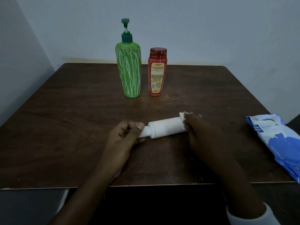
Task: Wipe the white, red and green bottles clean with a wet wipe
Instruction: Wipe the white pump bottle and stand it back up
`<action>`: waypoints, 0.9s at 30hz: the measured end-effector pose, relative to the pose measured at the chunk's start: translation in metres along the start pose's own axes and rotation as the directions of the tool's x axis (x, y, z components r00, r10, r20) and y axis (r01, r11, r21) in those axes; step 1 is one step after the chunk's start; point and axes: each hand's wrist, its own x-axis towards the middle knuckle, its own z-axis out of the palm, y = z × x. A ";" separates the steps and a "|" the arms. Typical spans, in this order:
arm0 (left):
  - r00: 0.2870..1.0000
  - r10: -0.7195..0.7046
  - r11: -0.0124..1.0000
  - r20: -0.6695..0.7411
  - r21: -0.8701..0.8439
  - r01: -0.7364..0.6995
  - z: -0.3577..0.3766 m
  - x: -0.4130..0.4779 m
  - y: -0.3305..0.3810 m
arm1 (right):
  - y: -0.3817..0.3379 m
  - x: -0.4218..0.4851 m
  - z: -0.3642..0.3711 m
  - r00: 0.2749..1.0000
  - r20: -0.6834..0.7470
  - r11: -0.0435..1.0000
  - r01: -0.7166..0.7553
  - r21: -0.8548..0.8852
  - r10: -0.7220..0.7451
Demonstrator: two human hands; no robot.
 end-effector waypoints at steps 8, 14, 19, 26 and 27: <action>0.997 -0.078 0.992 -0.024 -0.106 0.075 -0.008 0.008 -0.001 | -0.033 -0.008 0.022 0.979 0.111 0.985 0.169 0.038 -0.172; 0.994 -0.104 0.984 -0.020 -0.151 0.100 -0.009 0.007 -0.001 | -0.006 -0.004 0.019 0.994 0.034 0.993 0.100 0.064 -0.102; 0.999 -0.042 0.993 -0.018 -0.109 0.039 -0.003 0.003 0.000 | 0.021 -0.002 0.008 0.999 0.003 0.998 0.044 0.033 -0.044; 0.998 -0.049 0.994 0.041 -0.093 0.053 -0.006 0.003 -0.001 | -0.045 -0.012 0.034 0.915 0.056 0.916 0.402 -0.022 -0.400; 0.997 -0.059 0.993 0.039 -0.099 0.063 -0.006 0.003 -0.002 | -0.043 -0.009 0.035 0.910 0.070 0.912 0.411 -0.009 -0.409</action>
